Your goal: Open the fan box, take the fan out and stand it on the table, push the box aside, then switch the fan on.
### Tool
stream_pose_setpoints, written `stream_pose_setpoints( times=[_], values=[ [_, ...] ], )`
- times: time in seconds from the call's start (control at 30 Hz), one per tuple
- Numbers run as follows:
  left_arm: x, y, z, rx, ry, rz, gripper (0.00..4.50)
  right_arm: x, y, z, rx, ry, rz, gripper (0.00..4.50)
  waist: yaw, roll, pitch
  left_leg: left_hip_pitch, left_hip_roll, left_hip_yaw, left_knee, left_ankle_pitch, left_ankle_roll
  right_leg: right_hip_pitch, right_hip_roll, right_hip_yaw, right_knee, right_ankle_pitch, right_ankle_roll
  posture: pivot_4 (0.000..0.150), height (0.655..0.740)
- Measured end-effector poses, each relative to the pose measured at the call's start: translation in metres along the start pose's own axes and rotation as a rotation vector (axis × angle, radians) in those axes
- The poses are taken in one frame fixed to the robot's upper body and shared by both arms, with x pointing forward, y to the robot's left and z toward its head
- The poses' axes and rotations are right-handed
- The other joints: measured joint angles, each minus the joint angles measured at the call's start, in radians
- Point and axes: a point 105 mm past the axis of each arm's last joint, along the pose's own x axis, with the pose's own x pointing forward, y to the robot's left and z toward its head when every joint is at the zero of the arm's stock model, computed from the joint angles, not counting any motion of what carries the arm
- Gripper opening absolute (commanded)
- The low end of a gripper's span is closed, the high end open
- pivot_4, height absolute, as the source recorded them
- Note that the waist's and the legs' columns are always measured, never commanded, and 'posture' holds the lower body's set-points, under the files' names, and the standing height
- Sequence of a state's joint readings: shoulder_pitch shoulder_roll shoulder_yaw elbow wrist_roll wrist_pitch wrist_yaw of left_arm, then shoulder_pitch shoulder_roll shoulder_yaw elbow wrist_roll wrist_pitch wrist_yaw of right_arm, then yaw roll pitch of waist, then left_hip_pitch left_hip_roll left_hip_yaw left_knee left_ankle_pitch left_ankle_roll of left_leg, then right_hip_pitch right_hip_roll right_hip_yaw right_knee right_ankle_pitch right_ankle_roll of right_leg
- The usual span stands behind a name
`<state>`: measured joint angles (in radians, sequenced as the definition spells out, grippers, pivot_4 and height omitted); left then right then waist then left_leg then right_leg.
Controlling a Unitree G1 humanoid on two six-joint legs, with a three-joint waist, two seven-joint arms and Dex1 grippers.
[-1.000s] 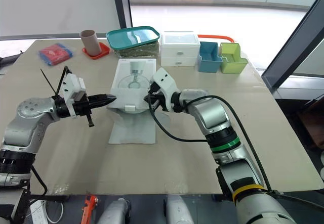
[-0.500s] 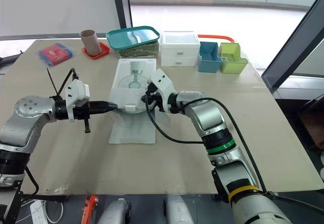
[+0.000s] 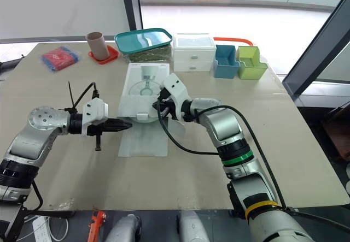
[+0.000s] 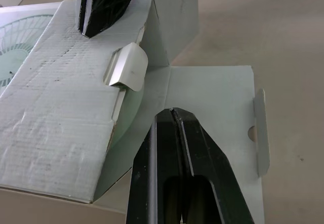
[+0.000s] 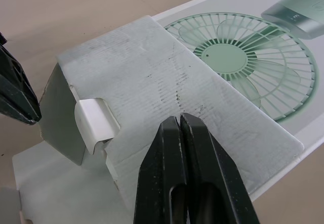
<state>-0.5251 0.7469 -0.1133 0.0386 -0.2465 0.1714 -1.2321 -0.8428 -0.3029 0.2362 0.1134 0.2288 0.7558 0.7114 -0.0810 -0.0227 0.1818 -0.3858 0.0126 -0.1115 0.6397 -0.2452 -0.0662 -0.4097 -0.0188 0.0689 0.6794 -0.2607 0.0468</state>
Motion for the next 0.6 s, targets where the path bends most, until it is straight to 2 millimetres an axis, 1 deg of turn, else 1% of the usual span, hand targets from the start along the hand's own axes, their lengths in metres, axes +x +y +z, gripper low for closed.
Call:
stream_pose_setpoints(
  times=[0.2,0.27,0.37,0.6],
  values=[
    [-0.014,-0.008,-0.011,-0.006,0.071,-0.029,0.0,0.0,-0.001,0.0,-0.005,-0.006,0.0,0.04,0.001,0.0,0.0,0.0,0.0,0.0,0.0,0.0,0.0,0.0,0.0,0.0,0.0,0.0,0.0,0.15,0.74],
    [-0.02,-0.01,-0.01,0.008,0.085,-0.034,0.0,0.0,-0.001,0.0,-0.007,-0.006,0.0,0.04,0.001,0.0,0.0,0.0,0.0,0.0,0.0,0.0,0.0,0.0,0.0,0.0,0.0,0.0,0.0,0.15,0.74],
    [-0.028,-0.007,-0.004,0.025,0.083,-0.014,0.0,0.0,-0.001,0.0,-0.009,-0.006,0.001,0.04,0.001,0.0,0.0,0.0,0.0,0.0,0.0,0.0,0.0,0.0,0.0,0.0,0.0,0.0,0.0,0.15,0.74],
    [-0.03,-0.006,-0.003,0.014,0.074,-0.004,0.0,-0.003,-0.002,0.005,0.038,-0.01,0.014,0.04,0.001,0.0,0.001,-0.001,0.0,0.0,0.0,0.0,0.0,0.0,0.0,0.0,0.0,0.0,0.0,0.15,0.74]
  ],
)
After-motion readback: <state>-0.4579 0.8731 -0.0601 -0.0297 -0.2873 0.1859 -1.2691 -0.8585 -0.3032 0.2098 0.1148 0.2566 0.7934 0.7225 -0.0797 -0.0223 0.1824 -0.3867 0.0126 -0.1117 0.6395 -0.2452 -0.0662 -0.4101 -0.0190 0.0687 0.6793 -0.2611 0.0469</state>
